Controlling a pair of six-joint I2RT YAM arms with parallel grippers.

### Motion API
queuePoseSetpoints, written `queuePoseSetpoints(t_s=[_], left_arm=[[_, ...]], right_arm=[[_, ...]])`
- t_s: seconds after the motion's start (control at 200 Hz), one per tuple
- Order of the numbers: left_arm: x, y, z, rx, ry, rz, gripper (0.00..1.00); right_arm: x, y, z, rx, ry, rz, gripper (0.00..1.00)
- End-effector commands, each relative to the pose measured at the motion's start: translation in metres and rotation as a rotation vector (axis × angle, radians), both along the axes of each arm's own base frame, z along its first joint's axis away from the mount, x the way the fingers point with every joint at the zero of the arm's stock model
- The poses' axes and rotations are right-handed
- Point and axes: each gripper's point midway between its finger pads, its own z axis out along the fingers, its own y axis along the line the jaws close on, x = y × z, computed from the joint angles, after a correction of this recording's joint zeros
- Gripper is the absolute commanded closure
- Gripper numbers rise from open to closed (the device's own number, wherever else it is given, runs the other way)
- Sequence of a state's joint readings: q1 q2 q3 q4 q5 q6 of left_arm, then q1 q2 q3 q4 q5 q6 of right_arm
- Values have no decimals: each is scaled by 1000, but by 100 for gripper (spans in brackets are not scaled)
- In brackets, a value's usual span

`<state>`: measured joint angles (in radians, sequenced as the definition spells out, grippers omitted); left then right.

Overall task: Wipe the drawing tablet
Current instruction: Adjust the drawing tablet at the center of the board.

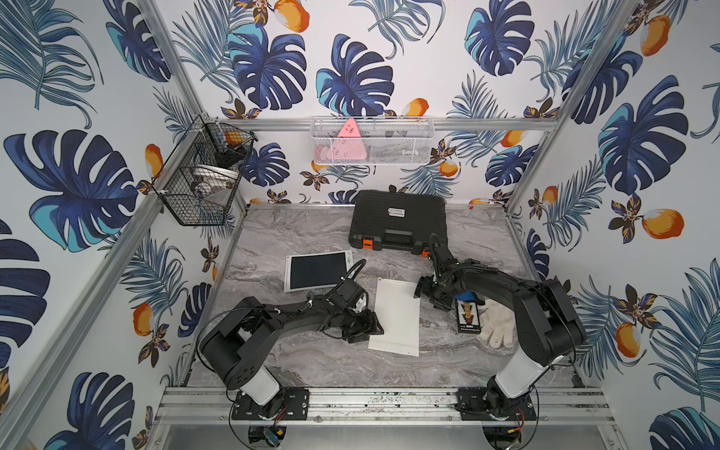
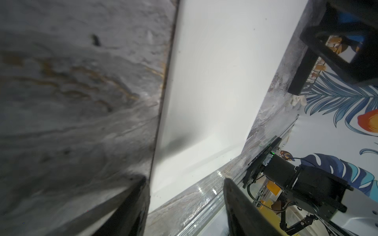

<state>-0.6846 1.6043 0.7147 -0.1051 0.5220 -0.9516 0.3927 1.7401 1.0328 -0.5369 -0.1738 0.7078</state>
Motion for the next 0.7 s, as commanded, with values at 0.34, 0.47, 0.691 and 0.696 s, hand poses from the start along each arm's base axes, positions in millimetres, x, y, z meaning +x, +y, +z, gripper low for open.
queuePoseSetpoints(t_s=[0.34, 0.47, 0.691, 0.696], left_arm=[[-31, -51, -30, 62, 39, -98, 35], [-30, -61, -36, 75, 36, -119, 35], [-24, -60, -42, 126, 21, -116, 35], [-24, -59, -42, 127, 21, -116, 35]], right_arm=[[-5, 87, -11, 235, 85, 195, 24], [-17, 103, -11, 299, 121, 249, 24], [-24, 116, 3, 309, 94, 306, 24], [-24, 115, 4, 306, 88, 306, 24]])
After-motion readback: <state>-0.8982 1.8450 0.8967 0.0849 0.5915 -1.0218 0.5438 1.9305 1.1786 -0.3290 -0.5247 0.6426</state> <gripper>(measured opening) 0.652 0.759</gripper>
